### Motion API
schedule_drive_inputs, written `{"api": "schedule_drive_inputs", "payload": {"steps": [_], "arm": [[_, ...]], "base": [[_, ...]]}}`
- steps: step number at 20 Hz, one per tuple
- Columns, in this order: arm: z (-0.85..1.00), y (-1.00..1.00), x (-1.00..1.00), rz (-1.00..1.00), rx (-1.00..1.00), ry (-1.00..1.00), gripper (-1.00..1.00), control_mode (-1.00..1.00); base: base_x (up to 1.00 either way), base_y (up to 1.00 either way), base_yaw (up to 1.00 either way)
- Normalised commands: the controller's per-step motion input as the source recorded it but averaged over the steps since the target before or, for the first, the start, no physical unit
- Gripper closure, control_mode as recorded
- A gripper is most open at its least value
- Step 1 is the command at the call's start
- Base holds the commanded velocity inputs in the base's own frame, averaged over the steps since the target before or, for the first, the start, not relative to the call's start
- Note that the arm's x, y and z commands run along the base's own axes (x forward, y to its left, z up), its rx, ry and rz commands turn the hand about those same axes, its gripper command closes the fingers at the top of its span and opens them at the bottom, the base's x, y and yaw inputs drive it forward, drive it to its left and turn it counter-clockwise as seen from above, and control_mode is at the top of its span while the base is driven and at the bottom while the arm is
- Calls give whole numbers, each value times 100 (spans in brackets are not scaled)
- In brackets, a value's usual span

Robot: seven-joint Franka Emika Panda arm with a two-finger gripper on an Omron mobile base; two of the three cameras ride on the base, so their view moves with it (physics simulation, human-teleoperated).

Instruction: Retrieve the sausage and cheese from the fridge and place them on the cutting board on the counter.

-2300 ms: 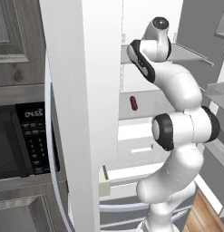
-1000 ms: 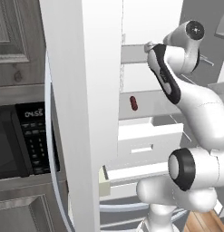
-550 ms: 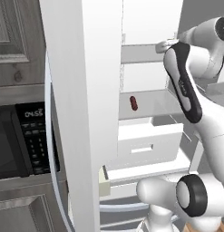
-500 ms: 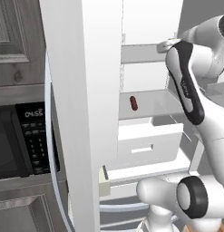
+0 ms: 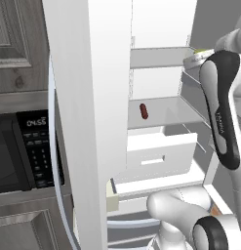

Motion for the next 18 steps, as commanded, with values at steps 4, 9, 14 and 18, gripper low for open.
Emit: {"api": "schedule_drive_inputs", "payload": {"steps": [4, 9, 14, 18], "arm": [[-18, 4, -97, 0, 0, 0, 100, -100], [0, 15, -69, 0, 0, 0, 100, -100], [0, 27, -52, 0, -1, 0, 100, -100], [0, 15, -23, 0, 0, 0, 100, -100]], "base": [[0, 0, 0], [0, 0, 0], [0, 0, 0], [0, 0, 0]]}}
